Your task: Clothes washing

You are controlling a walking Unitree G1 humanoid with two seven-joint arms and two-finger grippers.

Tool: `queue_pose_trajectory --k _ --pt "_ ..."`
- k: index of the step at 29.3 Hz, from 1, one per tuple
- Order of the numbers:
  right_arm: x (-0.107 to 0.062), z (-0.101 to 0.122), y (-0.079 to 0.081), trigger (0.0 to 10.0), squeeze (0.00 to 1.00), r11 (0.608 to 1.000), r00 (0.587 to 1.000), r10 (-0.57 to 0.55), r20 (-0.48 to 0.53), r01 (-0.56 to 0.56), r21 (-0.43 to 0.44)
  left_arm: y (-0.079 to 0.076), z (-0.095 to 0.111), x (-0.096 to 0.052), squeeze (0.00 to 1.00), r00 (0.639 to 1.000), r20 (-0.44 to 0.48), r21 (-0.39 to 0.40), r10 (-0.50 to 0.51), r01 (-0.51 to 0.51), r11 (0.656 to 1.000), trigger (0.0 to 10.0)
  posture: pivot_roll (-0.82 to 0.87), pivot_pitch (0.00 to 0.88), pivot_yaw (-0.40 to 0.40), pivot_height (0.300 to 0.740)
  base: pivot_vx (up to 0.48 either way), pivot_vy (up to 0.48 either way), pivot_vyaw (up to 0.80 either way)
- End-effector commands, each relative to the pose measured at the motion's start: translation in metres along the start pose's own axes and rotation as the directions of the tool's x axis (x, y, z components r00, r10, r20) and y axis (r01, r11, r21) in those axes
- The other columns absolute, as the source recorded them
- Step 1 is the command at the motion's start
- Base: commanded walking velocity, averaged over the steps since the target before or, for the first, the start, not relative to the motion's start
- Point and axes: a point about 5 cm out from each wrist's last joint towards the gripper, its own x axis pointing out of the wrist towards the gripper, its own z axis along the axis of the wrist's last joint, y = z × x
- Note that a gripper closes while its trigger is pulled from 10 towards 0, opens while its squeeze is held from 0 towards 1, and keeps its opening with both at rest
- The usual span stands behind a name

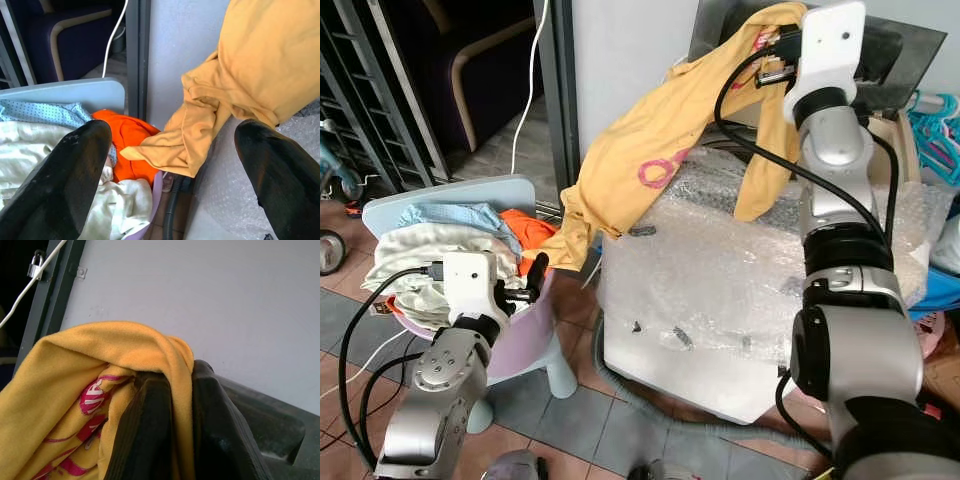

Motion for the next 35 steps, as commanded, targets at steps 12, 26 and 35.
queue_pose_trajectory --k 12,26,35 --pt "0.005 0.012 -0.010 10.0 0.00 1.000 0.999 -0.018 0.045 0.018 0.009 -0.004 0.004 0.002 0.00 1.000 0.020 -0.020 -0.018 0.018 1.000 10.0 0.04 0.000 -0.060 0.740 0.287 0.000 -0.32" --pt "0.028 0.030 -0.023 10.0 0.00 0.975 0.984 -0.179 -0.015 0.179 0.132 -0.010 0.002 0.001 0.00 1.000 0.006 -0.033 -0.028 0.028 0.999 10.0 0.04 0.000 -0.061 0.740 0.167 0.000 -0.80" --pt "0.026 0.003 -0.004 10.0 0.00 0.959 0.978 -0.077 -0.195 0.126 0.254 -0.011 -0.001 -0.001 0.00 1.000 -0.004 -0.037 -0.012 0.012 0.999 10.0 0.05 0.004 -0.079 0.740 0.000 0.000 -0.52"
